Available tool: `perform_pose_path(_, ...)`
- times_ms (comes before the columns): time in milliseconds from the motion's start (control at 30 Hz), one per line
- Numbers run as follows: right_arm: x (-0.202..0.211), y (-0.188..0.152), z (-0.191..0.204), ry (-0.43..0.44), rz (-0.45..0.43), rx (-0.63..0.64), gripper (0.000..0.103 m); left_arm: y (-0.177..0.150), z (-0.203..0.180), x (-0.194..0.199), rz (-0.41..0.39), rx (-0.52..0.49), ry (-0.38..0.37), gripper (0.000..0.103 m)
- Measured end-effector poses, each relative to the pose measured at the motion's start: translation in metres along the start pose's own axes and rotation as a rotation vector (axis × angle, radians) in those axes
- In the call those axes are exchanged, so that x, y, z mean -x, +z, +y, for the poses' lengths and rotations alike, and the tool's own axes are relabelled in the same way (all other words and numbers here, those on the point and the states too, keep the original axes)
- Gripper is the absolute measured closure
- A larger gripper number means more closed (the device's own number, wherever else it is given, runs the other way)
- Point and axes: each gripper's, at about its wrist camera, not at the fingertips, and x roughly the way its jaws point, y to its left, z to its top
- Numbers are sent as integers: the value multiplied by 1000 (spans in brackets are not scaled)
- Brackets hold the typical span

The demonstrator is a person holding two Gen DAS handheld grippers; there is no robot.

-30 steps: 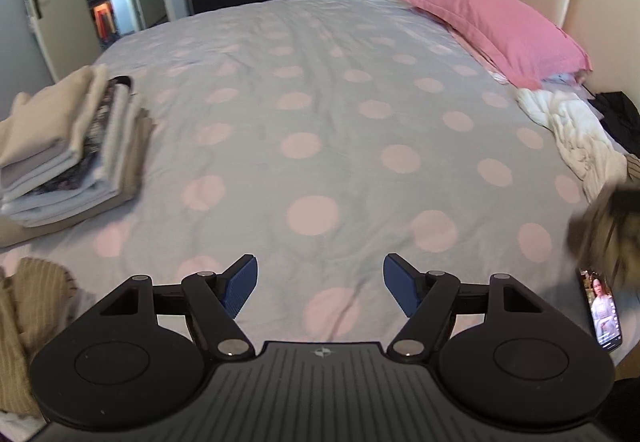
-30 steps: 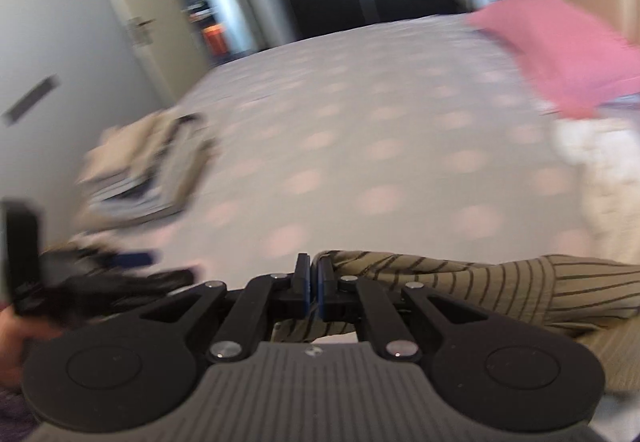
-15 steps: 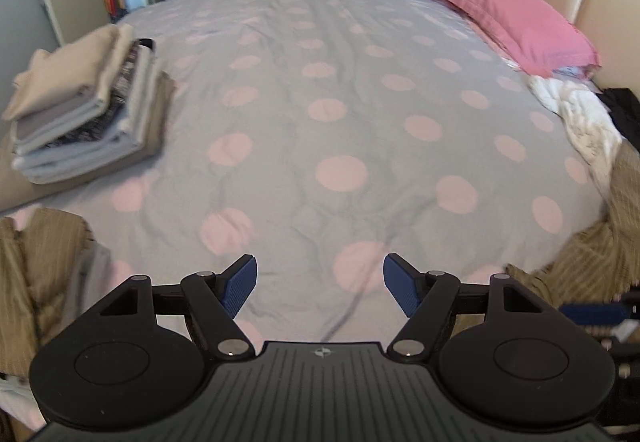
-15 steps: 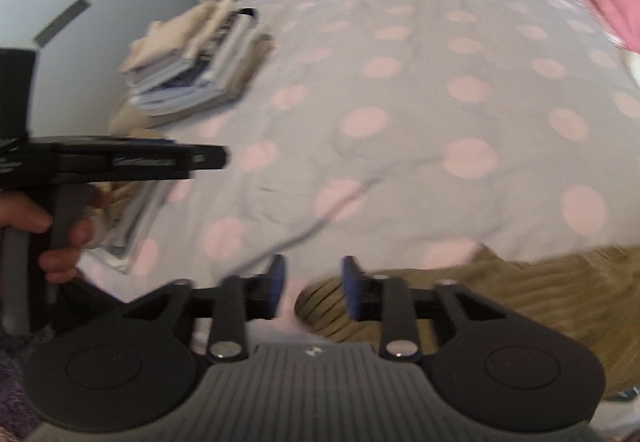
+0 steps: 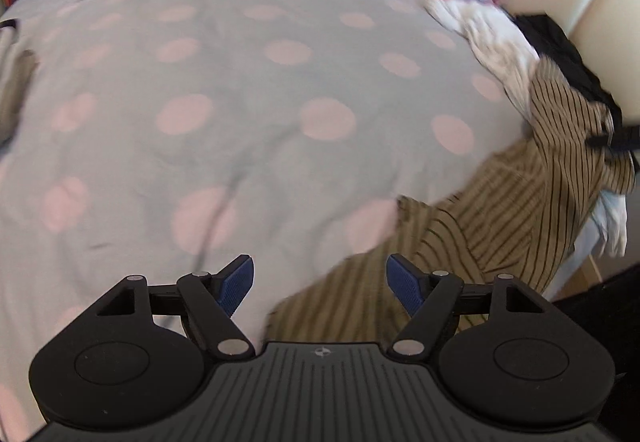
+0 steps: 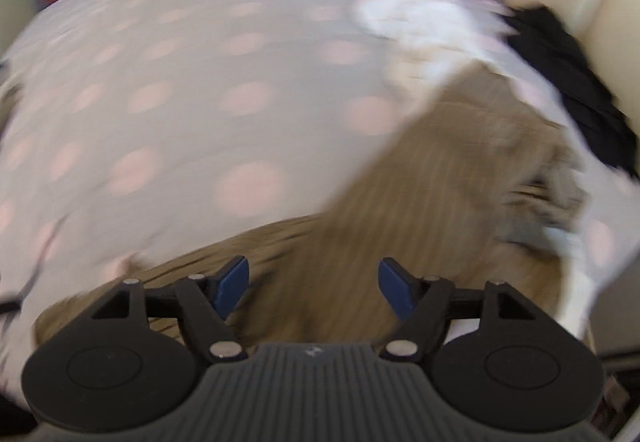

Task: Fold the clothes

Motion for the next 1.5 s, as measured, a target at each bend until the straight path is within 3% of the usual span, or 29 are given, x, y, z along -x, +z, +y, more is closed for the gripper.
perform_pose_path(167, -16, 30, -69, -129, -15, -126, 21, 12, -36, -38, 44, -97, -17, 30)
perform_pose_path(300, -43, 39, -107, -143, 0, -231, 21, 16, -61, -64, 80, -167, -32, 31)
perform_pose_path(367, -57, 36, -117, -100, 11, -288, 25, 17, -67, -74, 99, -174, -32, 40)
perform_pose_path(400, -63, 35, -119, -73, 17, -308, 40, 17, -68, -78, 107, -171, -33, 45)
perform_pose_path(467, -71, 34, -111, -38, 36, -303, 69, 17, -68, -83, 116, -131, -45, 73)
perform_pose_path(533, -70, 36, -98, -42, 27, -233, 79, 19, -63, -84, 112, -87, -74, 93)
perform_pose_path(567, -66, 37, -93, -35, 13, -217, 90, 21, -61, -82, 107, -67, -79, 102)
perform_pose_path(633, -58, 41, -84, -16, -16, -188, 96, 23, -56, -73, 73, -48, -67, 103)
perform_pose_path(800, -24, 49, -52, 132, -82, -148, 99, 37, -27, -25, -44, 20, -56, 103)
perform_pose_path(967, 31, 66, 13, 294, -183, -30, 99, 47, 14, 51, -222, 116, -3, 103)
perform_pose_path(1267, 128, 79, 141, 640, -308, 183, 99, 34, 78, 198, -511, 210, 273, 103)
perform_pose_path(1400, 168, 78, 172, 727, -380, 228, 99, 28, 96, 260, -614, 231, 347, 103)
perform_pose_path(1500, 172, 80, 179, 687, -398, 235, 99, 30, 100, 263, -591, 228, 331, 103)
